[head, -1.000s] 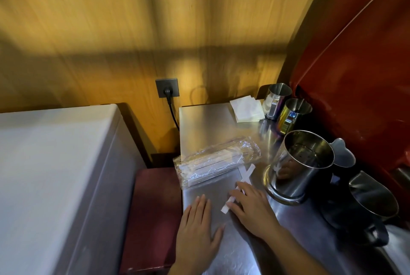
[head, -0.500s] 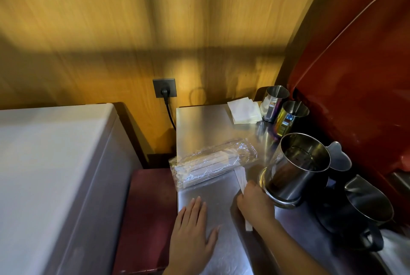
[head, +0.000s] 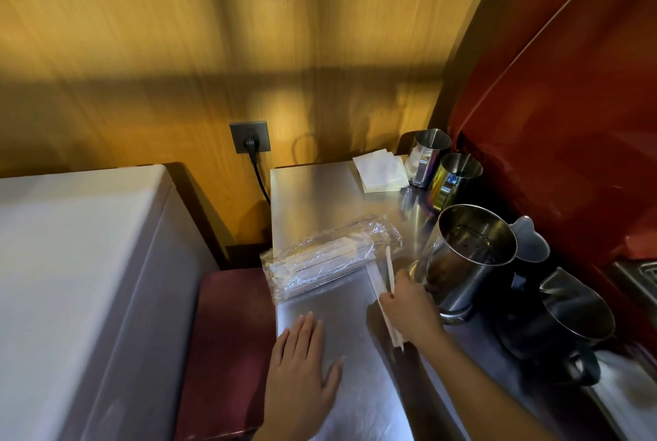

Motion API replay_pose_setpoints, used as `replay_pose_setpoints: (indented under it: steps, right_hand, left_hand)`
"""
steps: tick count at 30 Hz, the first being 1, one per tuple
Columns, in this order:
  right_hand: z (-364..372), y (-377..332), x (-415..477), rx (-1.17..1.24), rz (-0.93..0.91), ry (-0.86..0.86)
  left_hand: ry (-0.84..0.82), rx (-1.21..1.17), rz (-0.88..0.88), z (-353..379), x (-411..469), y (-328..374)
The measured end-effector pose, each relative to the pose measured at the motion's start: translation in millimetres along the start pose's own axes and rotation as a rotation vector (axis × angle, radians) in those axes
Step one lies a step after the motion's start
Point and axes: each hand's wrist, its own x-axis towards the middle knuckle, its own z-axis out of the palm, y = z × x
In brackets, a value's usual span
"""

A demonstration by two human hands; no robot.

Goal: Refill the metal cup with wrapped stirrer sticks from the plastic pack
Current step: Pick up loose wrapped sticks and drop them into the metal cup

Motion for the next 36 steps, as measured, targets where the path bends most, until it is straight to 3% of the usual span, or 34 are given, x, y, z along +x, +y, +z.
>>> replay_pose_setpoints:
  steps: [13,20,24,31,33,36]
  right_hand:
    - [-2.5,-3.0,16.8,-0.169,0.052,-0.257]
    - [-27.7,-7.8,-1.2,-0.031,-0.029,-0.400]
    - [-69.6,-29.8,-14.8,0.128,-0.211,-0.211]
    - [-140.6,-42.7,-34.1,0.373,-0.454,0.461]
    - [-153.0,-37.3,-35.4,0.389,-0.449,0.646]
    - [-162.1,-22.0,-32.4,0.362,-0.337,0.793]
  left_hand:
    - [-0.040,0.001,0.000,0.3,0.5,-1.0]
    - [-0.084,0.015,-0.021,-0.7,0.8,-0.5]
    - [-0.073,0.026,-0.003,0.8,1.2,-1.5]
    - [-0.119,0.018,-0.034,-3.5,0.2,1.5]
    - [-0.115,0.021,-0.033,-3.4,-0.1,1.9]
    - [-0.133,0.022,-0.037,-4.3,-1.0,1.9]
